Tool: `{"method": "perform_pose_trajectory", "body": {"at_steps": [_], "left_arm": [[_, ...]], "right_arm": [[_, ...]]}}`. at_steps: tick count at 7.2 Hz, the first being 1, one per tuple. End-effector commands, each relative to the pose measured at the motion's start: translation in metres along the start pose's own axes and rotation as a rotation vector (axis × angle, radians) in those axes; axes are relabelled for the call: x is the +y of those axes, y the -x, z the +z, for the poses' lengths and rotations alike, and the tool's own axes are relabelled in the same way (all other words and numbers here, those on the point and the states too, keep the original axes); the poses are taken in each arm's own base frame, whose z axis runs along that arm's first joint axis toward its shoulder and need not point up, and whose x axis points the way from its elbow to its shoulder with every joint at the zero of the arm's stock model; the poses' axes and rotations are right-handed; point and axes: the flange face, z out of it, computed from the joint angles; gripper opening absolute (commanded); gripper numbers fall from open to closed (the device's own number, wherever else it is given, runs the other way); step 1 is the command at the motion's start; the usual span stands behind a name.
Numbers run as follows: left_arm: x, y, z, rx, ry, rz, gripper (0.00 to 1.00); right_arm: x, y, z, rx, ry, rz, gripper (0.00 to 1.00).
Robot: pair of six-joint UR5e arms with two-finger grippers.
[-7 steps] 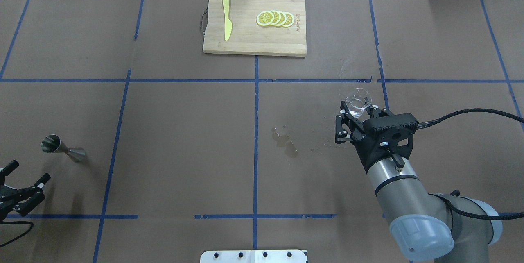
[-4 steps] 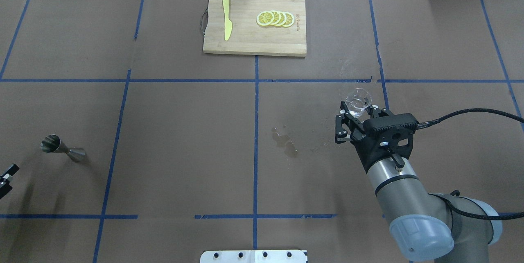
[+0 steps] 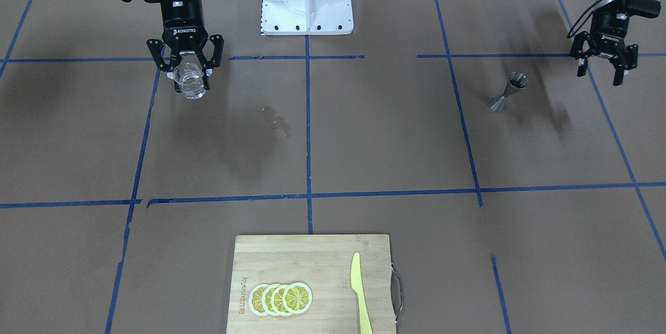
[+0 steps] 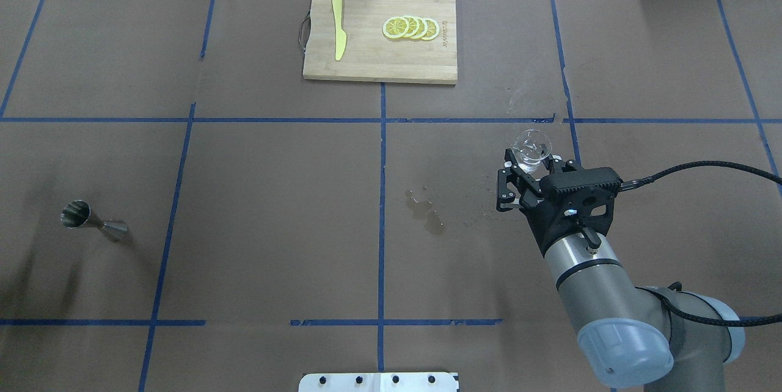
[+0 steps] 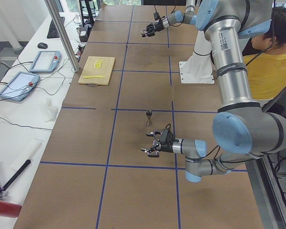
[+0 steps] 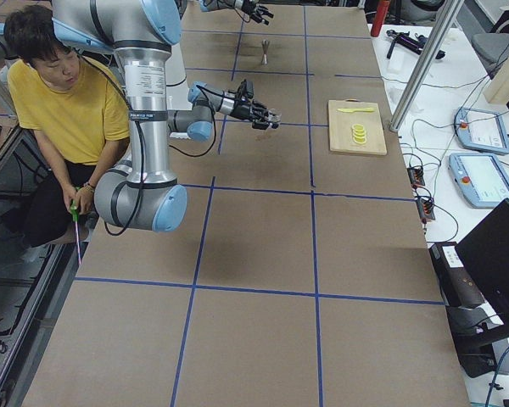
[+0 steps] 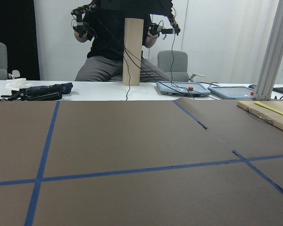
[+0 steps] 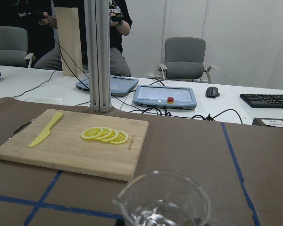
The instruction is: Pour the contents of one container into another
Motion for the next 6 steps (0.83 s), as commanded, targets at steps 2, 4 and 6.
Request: {"method": "perform_pose_trajectory", "body": {"at_steps": [2,4,6], "left_arm": [[-0.098,0.009,0.14,-0.078,0.082,0.171,1.0],[-0.19,0.045,0.211,-0.082,0.329,0.088,1.0],[-0.235,0.093,0.205,-0.049,0.544,0.071,1.0]], "right_arm": [[0.003,0.0,0.002,0.003,0.002,0.041,0.0],[0.007,-0.002,0.005,0.009,0.003,0.057,0.0],[0.026,-0.01,0.014,0.022,0.009,0.082,0.0]]}}
